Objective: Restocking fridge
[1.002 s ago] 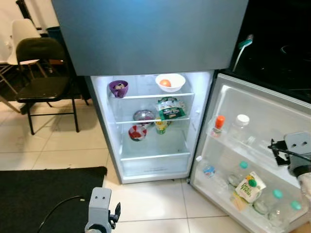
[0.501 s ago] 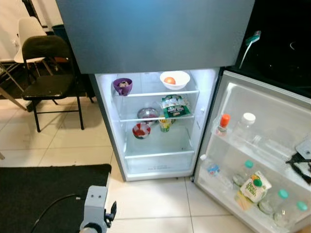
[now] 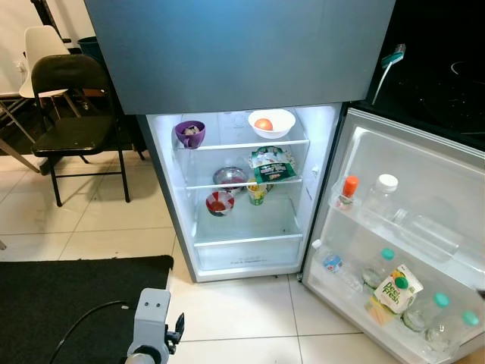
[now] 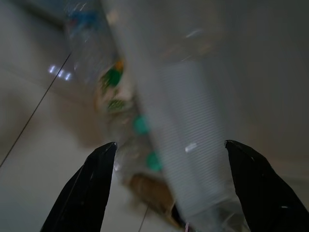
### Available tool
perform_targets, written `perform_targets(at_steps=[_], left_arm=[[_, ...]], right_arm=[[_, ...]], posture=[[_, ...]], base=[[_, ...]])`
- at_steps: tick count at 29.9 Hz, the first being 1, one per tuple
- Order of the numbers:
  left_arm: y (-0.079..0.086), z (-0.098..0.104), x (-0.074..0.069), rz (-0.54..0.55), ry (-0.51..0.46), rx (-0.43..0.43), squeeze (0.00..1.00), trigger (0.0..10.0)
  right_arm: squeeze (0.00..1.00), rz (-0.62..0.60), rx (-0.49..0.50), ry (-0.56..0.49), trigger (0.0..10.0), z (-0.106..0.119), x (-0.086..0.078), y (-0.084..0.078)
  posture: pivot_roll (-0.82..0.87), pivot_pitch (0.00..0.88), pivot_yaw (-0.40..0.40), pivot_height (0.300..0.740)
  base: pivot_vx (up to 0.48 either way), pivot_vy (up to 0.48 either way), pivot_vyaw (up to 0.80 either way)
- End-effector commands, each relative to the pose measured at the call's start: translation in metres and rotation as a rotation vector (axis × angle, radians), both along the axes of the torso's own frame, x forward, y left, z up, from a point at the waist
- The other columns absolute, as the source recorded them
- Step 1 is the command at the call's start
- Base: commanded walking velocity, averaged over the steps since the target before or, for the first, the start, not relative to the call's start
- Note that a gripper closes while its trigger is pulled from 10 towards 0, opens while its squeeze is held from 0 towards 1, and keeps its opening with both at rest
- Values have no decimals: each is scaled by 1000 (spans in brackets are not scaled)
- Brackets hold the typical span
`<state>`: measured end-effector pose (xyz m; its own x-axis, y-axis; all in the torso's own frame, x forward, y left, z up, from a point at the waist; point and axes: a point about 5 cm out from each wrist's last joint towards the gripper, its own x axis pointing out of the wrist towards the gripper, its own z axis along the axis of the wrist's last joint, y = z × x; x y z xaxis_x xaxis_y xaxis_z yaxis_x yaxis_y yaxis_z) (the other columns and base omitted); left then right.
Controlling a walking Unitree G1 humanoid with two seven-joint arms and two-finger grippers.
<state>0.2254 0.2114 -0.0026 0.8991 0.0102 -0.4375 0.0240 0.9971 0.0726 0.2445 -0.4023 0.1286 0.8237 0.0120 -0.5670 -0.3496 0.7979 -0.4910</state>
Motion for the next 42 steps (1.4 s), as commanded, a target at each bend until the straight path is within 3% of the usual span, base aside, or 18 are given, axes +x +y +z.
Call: perform_targets(at_steps=[1, 11, 14, 15, 18, 21, 22, 23, 24, 26, 29, 32, 34, 36, 37, 38, 41, 42], left_arm=[[-2, -6, -5, -2, 31, -4, 0, 10000], [0, -6, -6, 4, 36, -4, 0, 10000], [-2, -8, -7, -2, 42, -3, 0, 10000], [-2, -8, -7, -2, 42, -3, 0, 10000], [-5, -8, -5, -6, 43, -5, 0, 10000], [-6, -8, -4, -10, 41, -6, 0, 10000], [-6, -8, -4, -14, 42, -5, 0, 10000], [-6, -8, -4, -14, 42, -5, 0, 10000], [-5, -9, -5, -15, 46, -2, 0, 10000], [-4, -9, -5, -15, 47, -1, 0, 10000], [-4, -9, -6, -15, 49, 1, 0, 10000], [-5, -9, -6, -15, 49, 1, 0, 10000], [-6, -10, -6, -15, 49, -2, 0, 10000], [-8, -10, -6, -18, 51, -6, 0, 10000], [-8, -10, -6, -18, 51, -6, 0, 10000], [-9, -11, -6, -18, 52, -9, 0, 10000], [-9, -11, -6, -17, 53, -10, 0, 10000], [-8, -12, -7, -13, 55, -11, 0, 10000]], right_arm=[[0, 20, -2, 56, 10000, -13, -1, 6], [0, 201, 44, 95, 10000, -14, 5, 30], [0, 426, 258, 53, 10000, 6, 11, 77], [0, 426, 258, 53, 10000, 6, 11, 77], [0, 567, 296, -80, 10000, 44, 22, 111], [0, 577, 277, -230, 10000, 82, 35, 113], [0, 635, 328, -366, 10000, 128, 38, 122], [0, 635, 328, -366, 10000, 128, 38, 122], [0, 706, 357, -469, 10000, 162, 35, 132], [0, 724, 361, -494, 10000, 170, 34, 135], [0, 767, 409, -651, 10000, 214, 25, 141], [0, 734, 387, -734, 10000, 234, 21, 136], [0, 616, 289, -805, 10000, 245, 24, 121], [0, 373, 95, -879, 10000, 257, 29, 86], [0, 373, 95, -879, 10000, 257, 29, 86], [0, 167, -23, -889, 10000, 250, 31, 53], [0, 13, -90, -900, 10000, 245, 29, 28], [0, -131, -123, -933, 10000, 244, 23, 8]], posture=[[-129, 107, 23, 740], [-124, 104, 21, 740], [-140, 109, 23, 740], [-140, 109, 23, 740], [-140, 110, 25, 740], [-139, 109, 27, 740], [-138, 109, 27, 740], [-138, 109, 27, 740], [-139, 108, 27, 740], [-139, 108, 27, 740], [-139, 107, 25, 740], [-140, 107, 24, 740], [-145, 106, 23, 740], [-150, 106, 23, 740], [-150, 106, 23, 740], [-150, 106, 23, 740], [-150, 106, 23, 740], [-149, 109, 19, 740]], base=[[0, 0, 0], [0, 0, 0], [0, 0, 0], [0, 0, 0], [0, 0, 0], [0, 0, 0], [0, 0, 0], [0, 0, 0], [0, 0, 0], [0, 0, 0], [0, 0, 0], [0, 0, 0], [0, 0, 0], [0, 0, 0], [0, 0, 0], [0, 0, 0], [0, 0, 0], [0, 0, 0]])
